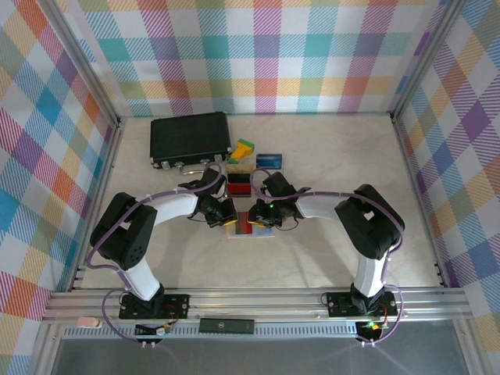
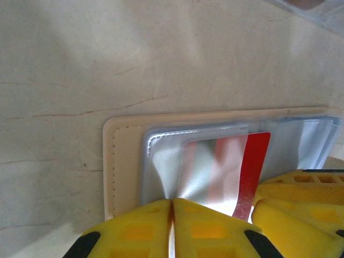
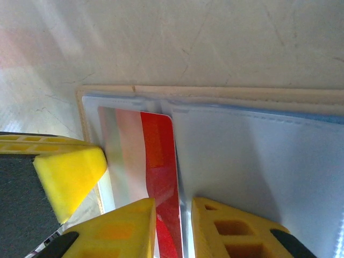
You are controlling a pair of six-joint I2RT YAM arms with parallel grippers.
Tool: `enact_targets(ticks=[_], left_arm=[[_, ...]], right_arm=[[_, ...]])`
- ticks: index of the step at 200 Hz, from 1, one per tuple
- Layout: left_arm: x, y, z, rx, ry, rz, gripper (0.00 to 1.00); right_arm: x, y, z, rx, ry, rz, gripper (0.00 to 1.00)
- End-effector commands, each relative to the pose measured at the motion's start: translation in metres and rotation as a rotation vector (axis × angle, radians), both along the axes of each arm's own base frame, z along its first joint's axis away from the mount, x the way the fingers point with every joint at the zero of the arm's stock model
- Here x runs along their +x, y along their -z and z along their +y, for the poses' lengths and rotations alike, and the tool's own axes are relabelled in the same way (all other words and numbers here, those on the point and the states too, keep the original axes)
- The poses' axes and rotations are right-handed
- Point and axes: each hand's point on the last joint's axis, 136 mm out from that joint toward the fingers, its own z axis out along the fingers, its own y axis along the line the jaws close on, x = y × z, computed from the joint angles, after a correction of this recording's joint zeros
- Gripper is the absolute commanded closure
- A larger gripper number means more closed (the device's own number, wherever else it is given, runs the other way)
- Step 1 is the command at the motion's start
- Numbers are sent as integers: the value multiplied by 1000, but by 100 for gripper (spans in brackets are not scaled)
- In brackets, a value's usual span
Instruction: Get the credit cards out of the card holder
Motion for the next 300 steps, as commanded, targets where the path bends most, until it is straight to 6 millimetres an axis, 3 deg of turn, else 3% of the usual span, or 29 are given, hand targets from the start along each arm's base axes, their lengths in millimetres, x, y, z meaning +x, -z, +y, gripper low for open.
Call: enact_targets(ticks=[1, 81, 157, 189, 249, 273, 300], left_arm=[[-22, 32, 17, 88, 1, 81, 90], [-25, 39, 24, 123, 13, 83, 91], [-18, 30, 26, 124, 0, 53, 88], [-7, 10, 17, 63, -21, 6, 84], [26, -60, 6, -112, -94, -164, 66], [32, -77, 21, -113, -140, -210, 58], [33, -84, 57, -44, -224, -224, 49]], right_arm=[[-1, 0, 5, 13, -31, 6, 75], [2, -6, 5, 21, -23, -15, 84], [4, -10, -30, -103, 27, -135, 94], [8, -27, -34, -85, 12, -245, 97], [19, -82, -37, -42, -98, -520, 100], [20, -98, -36, -27, -170, -604, 100], [21, -115, -32, -52, -293, -691, 100]])
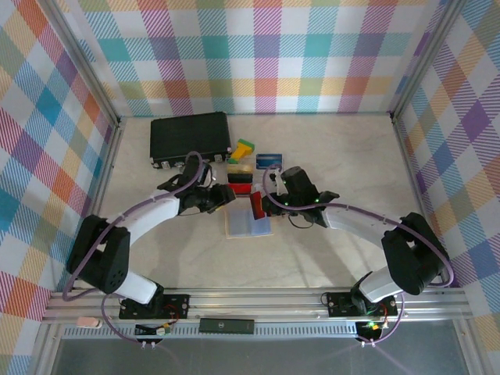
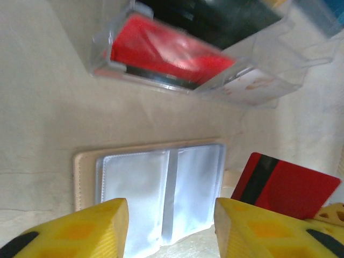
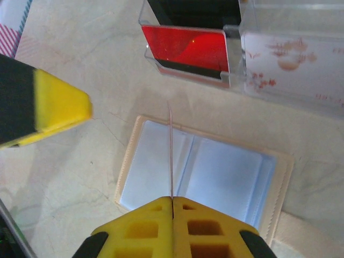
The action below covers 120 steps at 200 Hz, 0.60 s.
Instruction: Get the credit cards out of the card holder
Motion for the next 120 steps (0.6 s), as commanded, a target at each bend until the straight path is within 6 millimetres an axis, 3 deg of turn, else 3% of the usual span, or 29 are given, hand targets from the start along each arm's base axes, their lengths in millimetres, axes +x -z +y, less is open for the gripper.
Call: enact_targets(ticks=[1, 37, 68, 91, 120], left_arm=[[-3, -1, 35, 59, -92, 15, 48], [-4, -13, 86, 164, -211, 5, 37], [-8, -31, 121, 238, -278, -30, 23], [-12, -45, 141, 280, -309, -71, 13], [-16, -56, 155, 305, -320, -114, 4]], right_arm=[[3, -24, 6, -43, -141, -137, 100], [11, -39, 10, -147, -247, -214, 100], [21, -38, 16, -261, -347, -226, 100], [21, -37, 32, -363, -495, -355, 100], [35, -42, 43, -431, -566, -373, 100]])
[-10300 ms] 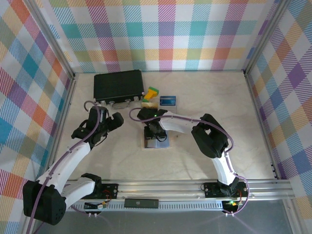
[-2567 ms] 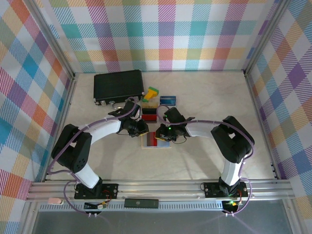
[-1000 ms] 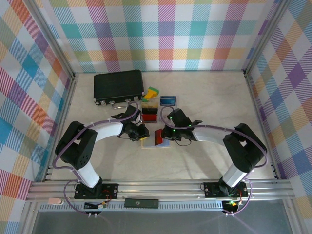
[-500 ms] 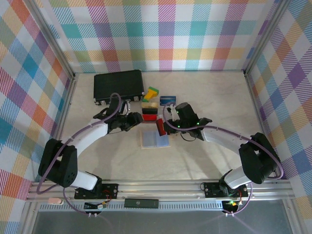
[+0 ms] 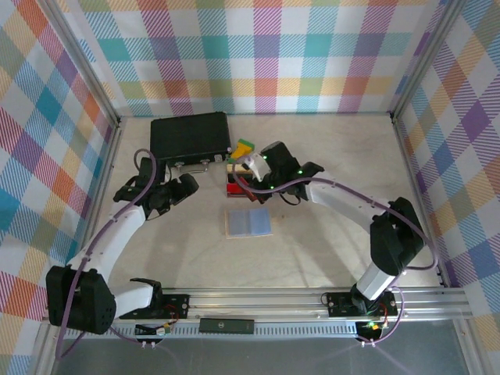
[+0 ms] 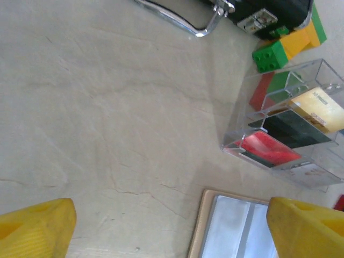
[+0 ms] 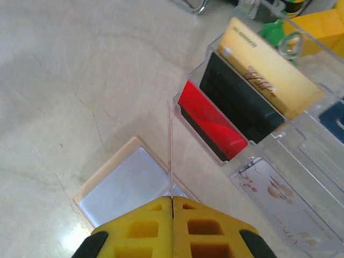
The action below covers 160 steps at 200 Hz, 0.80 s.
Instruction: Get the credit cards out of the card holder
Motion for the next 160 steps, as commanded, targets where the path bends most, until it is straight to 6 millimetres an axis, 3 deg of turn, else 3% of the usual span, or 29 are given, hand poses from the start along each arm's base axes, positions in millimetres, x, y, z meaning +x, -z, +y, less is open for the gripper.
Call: enact_targets(ticks=[1, 101, 160], left_arm=[[-7, -12, 18, 67, -4, -17, 4], [-17, -6, 56, 135, -139, 13, 0], [-15, -3, 58, 115, -147, 20, 0]], right_arm=[[3, -1, 5, -122, -132, -63, 100], [46, 32, 27, -381, -394, -163, 100], [54, 52, 34, -426, -473, -155, 100]])
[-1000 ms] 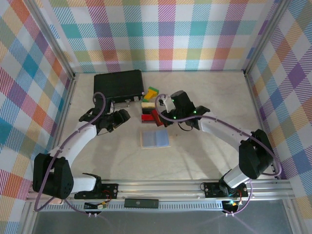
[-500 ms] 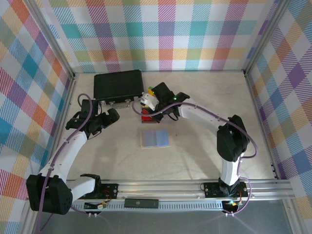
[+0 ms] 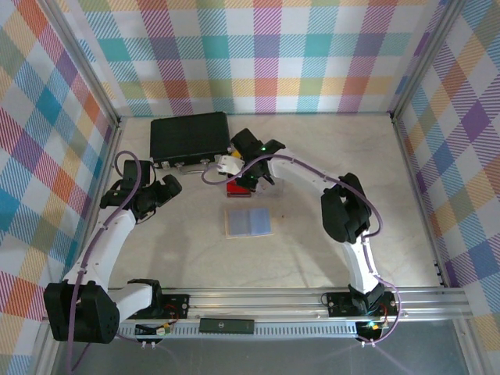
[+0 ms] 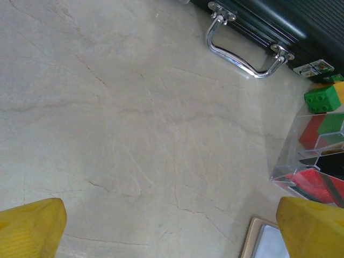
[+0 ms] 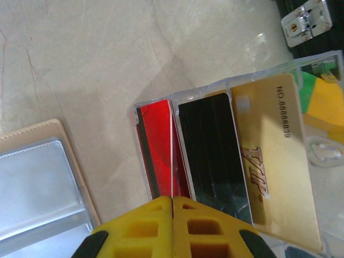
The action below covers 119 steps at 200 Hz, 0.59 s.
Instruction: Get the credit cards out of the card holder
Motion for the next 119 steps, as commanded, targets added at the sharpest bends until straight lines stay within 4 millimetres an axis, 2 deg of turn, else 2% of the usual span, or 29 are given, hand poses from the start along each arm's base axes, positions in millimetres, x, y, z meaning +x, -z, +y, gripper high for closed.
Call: enact_targets(ticks=[1, 65, 119], left_arm=[[-3, 1, 4, -1, -12, 7, 0], [-1, 4, 0, -16, 6, 23, 0], [-1, 4, 0, -14, 13, 26, 0]], right_arm=[[-2, 3, -1, -33, -61, 12, 100], [-2, 15, -1, -56, -103, 30, 100], [5, 21, 0, -73, -105, 18, 100]])
